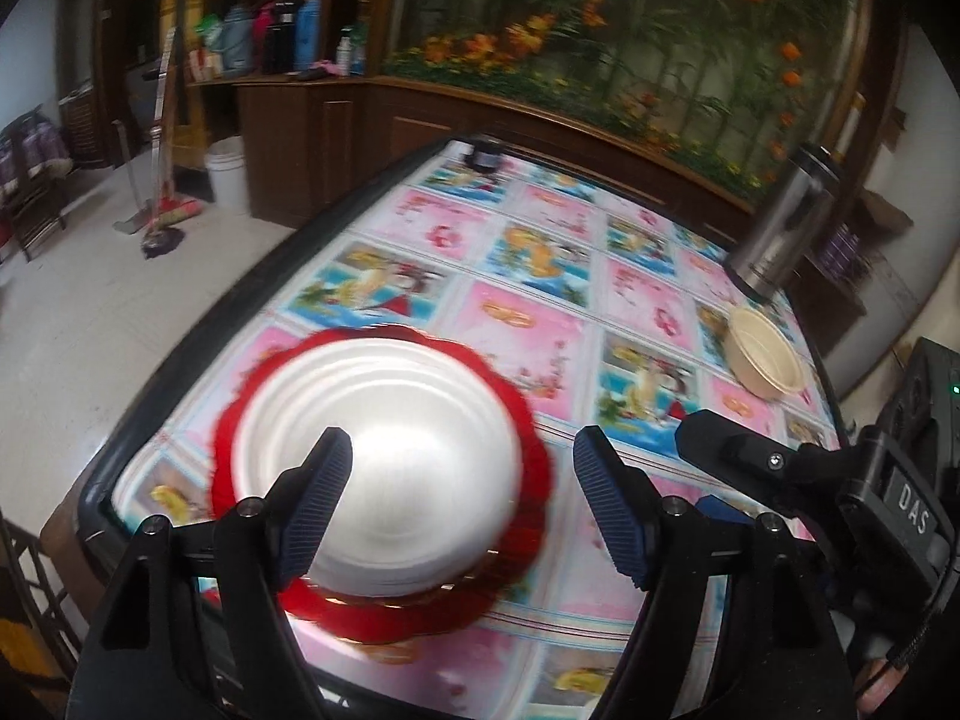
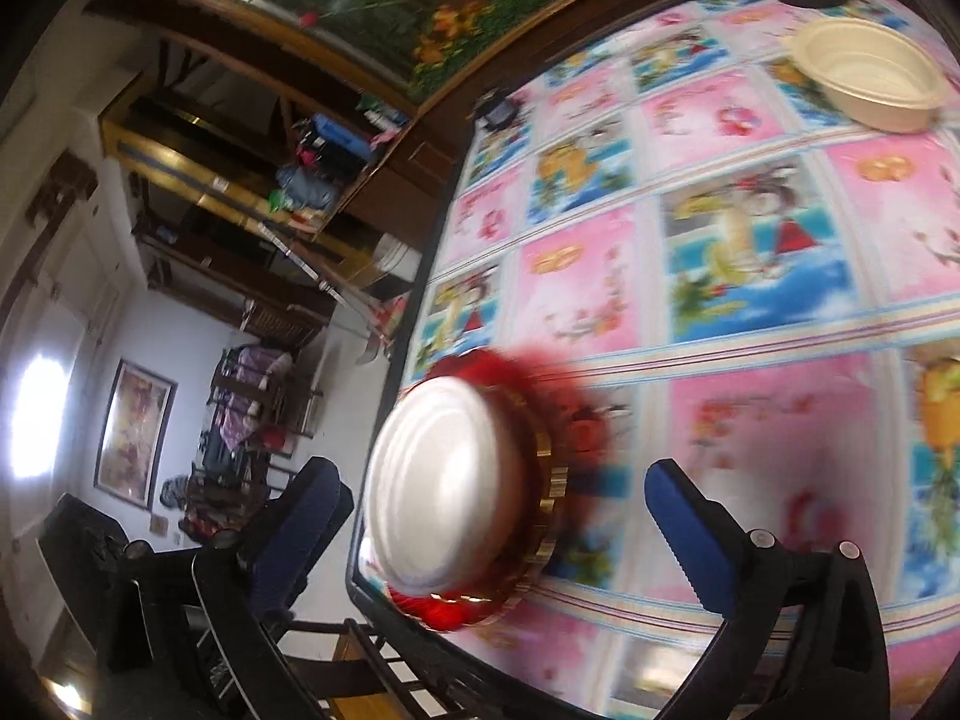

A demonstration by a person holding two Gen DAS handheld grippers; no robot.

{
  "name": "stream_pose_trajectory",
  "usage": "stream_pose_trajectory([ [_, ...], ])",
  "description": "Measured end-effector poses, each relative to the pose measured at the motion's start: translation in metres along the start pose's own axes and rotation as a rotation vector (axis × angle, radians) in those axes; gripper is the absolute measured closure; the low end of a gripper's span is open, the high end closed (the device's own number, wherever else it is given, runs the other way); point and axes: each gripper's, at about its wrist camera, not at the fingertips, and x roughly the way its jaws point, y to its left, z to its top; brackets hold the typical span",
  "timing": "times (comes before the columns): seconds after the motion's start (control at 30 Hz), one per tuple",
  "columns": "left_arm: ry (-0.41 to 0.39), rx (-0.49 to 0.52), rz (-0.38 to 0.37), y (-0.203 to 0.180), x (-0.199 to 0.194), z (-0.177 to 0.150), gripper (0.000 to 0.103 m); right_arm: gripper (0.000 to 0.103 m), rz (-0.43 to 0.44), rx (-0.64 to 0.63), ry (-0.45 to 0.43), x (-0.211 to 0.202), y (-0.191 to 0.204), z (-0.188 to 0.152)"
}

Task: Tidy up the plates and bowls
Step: 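Move the open left tool from the stack to the beige bowl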

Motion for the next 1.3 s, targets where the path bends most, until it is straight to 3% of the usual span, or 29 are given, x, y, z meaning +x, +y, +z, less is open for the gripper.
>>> stream_pose_trajectory([
  [0.33,0.161,0.093,-0.117,-0.063,0.033,-0.007,0.027,0.0,-0.066,0.15,-0.085,-0.049,-0.081,0.023],
  [0.47,0.198,0.085,-0.118,-0.068,0.041,-0.011,0.027,0.0,-0.068,0.156,-0.088,-0.056,-0.093,0.028],
  [0.7,0.25,0.053,-0.097,-0.062,0.055,-0.01,0.027,0.0,-0.048,0.069,-0.127,-0.068,-0.076,0.041],
  [0.93,0.211,0.031,-0.07,-0.05,0.051,0.004,0.027,0.0,-0.034,0.026,-0.113,-0.059,-0.061,0.052],
  [1.3,0.172,0.083,-0.093,-0.065,0.051,0.018,0.022,0.0,0.022,-0.125,-0.181,-0.086,-0.023,0.067],
])
